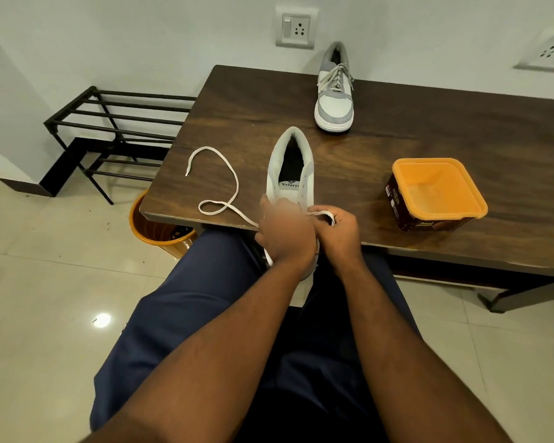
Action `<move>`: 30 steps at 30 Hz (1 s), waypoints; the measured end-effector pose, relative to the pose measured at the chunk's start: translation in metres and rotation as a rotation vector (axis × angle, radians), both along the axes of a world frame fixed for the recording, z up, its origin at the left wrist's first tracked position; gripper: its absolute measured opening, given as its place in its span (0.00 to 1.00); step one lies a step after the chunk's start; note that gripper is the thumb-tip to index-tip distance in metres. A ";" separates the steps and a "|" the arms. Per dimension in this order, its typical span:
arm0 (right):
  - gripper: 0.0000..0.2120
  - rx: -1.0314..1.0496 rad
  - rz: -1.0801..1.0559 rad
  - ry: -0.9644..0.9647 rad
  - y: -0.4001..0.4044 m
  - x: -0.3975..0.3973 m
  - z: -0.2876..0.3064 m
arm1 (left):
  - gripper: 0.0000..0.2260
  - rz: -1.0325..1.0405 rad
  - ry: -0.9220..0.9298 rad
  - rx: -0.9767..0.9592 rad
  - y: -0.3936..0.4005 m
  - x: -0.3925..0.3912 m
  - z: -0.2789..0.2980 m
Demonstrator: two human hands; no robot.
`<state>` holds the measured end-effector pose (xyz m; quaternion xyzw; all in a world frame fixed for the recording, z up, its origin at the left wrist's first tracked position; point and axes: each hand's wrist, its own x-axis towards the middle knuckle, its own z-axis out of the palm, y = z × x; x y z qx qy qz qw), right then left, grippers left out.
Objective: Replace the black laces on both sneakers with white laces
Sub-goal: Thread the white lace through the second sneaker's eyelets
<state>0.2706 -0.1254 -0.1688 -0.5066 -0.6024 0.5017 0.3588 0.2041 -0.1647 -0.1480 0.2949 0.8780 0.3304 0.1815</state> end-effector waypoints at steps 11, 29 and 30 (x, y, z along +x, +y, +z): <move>0.08 0.066 -0.039 -0.200 0.001 -0.013 0.001 | 0.07 0.079 -0.223 0.324 0.020 -0.075 0.027; 0.09 0.159 -0.014 -0.608 0.007 -0.029 0.018 | 0.08 -0.112 -0.574 0.556 0.141 -0.152 0.122; 0.09 0.158 -0.011 -0.619 0.006 -0.029 0.019 | 0.09 -0.146 -0.471 0.476 0.136 -0.148 0.107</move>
